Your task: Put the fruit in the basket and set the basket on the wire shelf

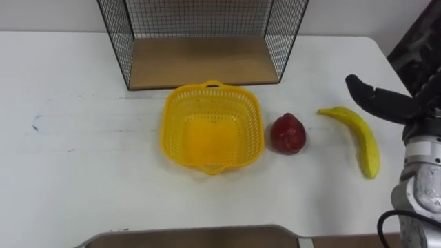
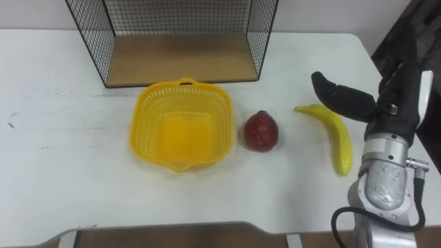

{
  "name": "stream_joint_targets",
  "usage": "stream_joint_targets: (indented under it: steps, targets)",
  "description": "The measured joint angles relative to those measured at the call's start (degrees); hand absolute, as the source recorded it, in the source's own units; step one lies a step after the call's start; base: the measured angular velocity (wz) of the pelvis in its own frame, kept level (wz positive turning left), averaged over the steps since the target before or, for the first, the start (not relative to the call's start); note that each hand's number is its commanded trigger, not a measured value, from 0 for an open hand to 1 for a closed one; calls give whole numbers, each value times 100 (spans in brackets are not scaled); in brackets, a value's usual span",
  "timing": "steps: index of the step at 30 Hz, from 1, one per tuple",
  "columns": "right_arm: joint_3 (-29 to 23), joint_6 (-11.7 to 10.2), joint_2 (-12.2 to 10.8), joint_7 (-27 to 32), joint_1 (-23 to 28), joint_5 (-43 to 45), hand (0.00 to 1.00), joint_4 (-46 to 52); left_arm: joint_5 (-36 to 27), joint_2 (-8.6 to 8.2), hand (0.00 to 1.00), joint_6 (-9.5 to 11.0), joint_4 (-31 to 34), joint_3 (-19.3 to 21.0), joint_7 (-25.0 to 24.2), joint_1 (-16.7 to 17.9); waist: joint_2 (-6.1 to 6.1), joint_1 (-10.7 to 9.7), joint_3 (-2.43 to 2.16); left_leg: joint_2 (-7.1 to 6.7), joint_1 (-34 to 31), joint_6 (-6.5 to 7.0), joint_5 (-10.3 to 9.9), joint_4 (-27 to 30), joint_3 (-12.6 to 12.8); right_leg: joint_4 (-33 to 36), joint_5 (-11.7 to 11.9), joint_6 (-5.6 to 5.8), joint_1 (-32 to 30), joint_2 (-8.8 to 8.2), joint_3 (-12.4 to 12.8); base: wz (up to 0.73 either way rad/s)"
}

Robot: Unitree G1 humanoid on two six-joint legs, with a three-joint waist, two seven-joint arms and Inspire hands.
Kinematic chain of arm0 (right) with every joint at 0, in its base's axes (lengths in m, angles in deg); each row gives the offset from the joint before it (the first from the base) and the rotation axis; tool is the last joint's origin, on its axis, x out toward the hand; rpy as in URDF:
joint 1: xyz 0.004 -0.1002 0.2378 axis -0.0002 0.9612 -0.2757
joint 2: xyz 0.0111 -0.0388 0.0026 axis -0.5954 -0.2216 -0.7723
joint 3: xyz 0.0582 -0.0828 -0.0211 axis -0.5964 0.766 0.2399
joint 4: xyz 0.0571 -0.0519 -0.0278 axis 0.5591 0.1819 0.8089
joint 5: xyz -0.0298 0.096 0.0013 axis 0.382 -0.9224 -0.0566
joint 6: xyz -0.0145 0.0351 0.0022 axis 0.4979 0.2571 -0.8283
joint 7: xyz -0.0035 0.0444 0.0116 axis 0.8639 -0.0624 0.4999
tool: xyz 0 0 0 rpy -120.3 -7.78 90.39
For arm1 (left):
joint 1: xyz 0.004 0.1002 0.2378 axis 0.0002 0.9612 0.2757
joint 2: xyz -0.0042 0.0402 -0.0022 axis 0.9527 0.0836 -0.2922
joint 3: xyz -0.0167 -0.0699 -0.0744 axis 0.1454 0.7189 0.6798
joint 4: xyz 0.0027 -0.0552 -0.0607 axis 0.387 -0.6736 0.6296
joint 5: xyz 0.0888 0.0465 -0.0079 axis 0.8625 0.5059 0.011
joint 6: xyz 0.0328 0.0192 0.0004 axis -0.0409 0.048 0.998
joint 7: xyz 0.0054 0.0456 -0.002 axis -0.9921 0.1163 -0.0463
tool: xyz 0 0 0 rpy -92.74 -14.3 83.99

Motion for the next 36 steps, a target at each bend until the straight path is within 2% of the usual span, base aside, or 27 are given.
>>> stream_joint_targets:
  steps: [5,22,36]
  targets:
    - [173,0,60,-171,-1,212,0,0,1,20,0,-1,0,-74,0,-26,1,1,1,6,0,0,0,1,2,-19,26,-1,11,-3,-22,0]
    - [223,9,112,-639,2,1310,0,-241,12,63,0,-4,-101,-91,0,-62,50,141,19,38,-7,-1,1,46,7,-22,70,-17,16,-12,-22,0]
    - [287,10,113,-1039,1,1410,0,-349,9,83,0,-6,-114,-86,-28,-149,71,160,18,43,-42,-2,0,119,10,-18,82,-31,-2,-9,-14,0]
